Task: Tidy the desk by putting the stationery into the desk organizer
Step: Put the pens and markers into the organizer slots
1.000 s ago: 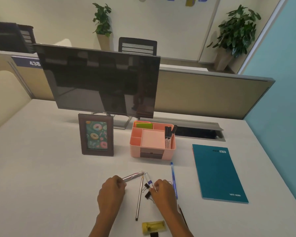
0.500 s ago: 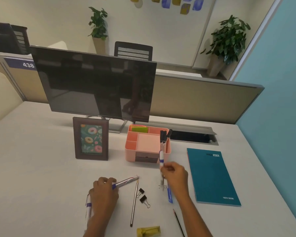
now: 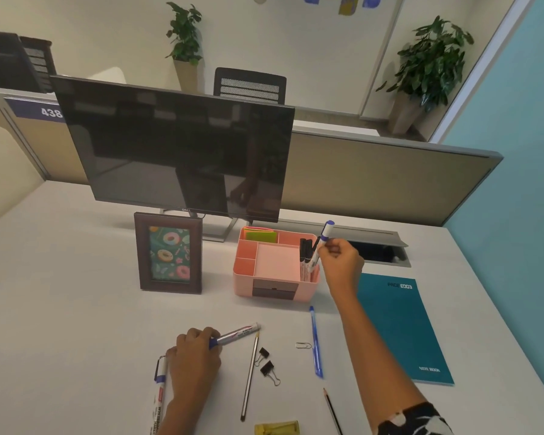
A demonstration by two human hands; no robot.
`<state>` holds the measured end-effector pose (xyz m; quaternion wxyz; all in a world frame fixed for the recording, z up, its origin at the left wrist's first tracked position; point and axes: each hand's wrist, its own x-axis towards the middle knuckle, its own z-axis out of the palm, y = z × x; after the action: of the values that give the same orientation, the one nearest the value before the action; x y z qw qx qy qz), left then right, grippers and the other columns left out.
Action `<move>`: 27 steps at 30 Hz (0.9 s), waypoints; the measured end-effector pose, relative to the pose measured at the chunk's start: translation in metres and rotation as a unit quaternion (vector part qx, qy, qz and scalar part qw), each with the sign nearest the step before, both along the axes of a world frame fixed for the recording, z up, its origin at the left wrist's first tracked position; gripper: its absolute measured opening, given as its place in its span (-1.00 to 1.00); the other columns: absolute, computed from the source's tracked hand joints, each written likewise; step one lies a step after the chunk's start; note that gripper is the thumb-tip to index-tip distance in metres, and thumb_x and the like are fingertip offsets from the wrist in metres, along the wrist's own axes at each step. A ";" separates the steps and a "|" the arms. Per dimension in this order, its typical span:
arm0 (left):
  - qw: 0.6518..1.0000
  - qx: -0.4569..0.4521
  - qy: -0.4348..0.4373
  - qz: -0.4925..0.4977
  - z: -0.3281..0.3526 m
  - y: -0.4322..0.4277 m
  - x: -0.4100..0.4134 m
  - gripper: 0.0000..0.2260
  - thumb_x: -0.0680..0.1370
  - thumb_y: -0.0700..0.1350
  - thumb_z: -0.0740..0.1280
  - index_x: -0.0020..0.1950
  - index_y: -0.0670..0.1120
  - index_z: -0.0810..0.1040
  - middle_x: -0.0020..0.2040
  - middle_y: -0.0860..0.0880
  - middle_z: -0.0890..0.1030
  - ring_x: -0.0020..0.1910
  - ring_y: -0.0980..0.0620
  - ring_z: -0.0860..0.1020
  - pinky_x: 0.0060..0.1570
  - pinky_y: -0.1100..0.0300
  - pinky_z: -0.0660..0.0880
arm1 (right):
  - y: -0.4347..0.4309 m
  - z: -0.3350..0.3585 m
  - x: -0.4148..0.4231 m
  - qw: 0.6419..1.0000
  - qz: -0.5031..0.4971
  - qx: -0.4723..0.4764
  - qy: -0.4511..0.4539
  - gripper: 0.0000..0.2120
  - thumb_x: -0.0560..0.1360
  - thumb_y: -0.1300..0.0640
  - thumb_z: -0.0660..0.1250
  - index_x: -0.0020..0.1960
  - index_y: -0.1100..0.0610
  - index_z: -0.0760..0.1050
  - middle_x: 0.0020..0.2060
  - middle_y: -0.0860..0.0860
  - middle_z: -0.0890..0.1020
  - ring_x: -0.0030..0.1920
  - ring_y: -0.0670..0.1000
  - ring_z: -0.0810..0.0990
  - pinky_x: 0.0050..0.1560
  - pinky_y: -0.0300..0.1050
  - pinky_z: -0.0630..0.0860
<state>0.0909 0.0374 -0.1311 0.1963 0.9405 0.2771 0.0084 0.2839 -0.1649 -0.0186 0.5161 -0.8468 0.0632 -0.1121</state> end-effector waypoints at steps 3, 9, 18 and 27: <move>1.000 -0.003 -0.007 0.003 0.001 0.000 0.000 -0.87 0.51 -0.02 0.36 0.04 0.11 0.59 -0.05 0.04 0.60 -0.05 -0.01 0.49 0.02 0.04 0.41 | 0.004 -0.014 0.005 0.999 0.014 -0.041 0.021 -0.77 0.46 0.06 0.39 0.03 0.18 0.57 -0.09 0.05 0.67 -0.17 -0.03 0.59 -0.22 -0.27 0.49; 0.999 -0.041 -0.029 0.007 0.005 0.003 0.000 -0.84 0.51 -0.06 0.35 0.08 0.11 0.61 -0.01 0.02 0.61 -0.07 -0.01 0.52 0.01 0.04 0.45 | 0.008 -0.042 0.006 0.994 -0.009 -0.106 0.039 -0.75 0.46 0.00 0.38 0.02 0.15 0.58 -0.04 0.10 0.63 -0.04 0.07 0.57 -0.06 0.00 0.61; 0.979 -0.175 -0.098 0.027 0.014 0.003 0.009 -0.80 0.51 -0.17 0.41 0.12 -0.06 0.60 0.06 -0.07 0.59 -0.10 0.02 0.51 -0.01 0.18 0.47 | 0.008 -0.051 0.003 0.994 -0.002 -0.102 0.031 -0.82 0.47 0.09 0.38 0.00 0.15 0.47 -0.08 0.10 0.61 -0.12 0.04 0.56 -0.10 -0.07 0.58; 0.950 -0.254 -0.174 0.051 0.028 0.002 0.018 -0.81 0.44 -0.16 0.48 0.02 -0.02 0.58 -0.07 0.03 0.61 -0.10 0.03 0.56 -0.02 0.21 0.43 | 0.003 -0.059 -0.004 0.994 -0.011 -0.100 0.039 -0.73 0.45 0.04 0.40 0.03 0.13 0.41 -0.02 0.12 0.58 -0.07 0.06 0.55 -0.10 -0.09 0.56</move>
<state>0.1086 0.0392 -0.1031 0.4732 0.8282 0.2788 0.1114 0.2801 -0.1622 -0.0773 0.4246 -0.8971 0.0813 -0.0908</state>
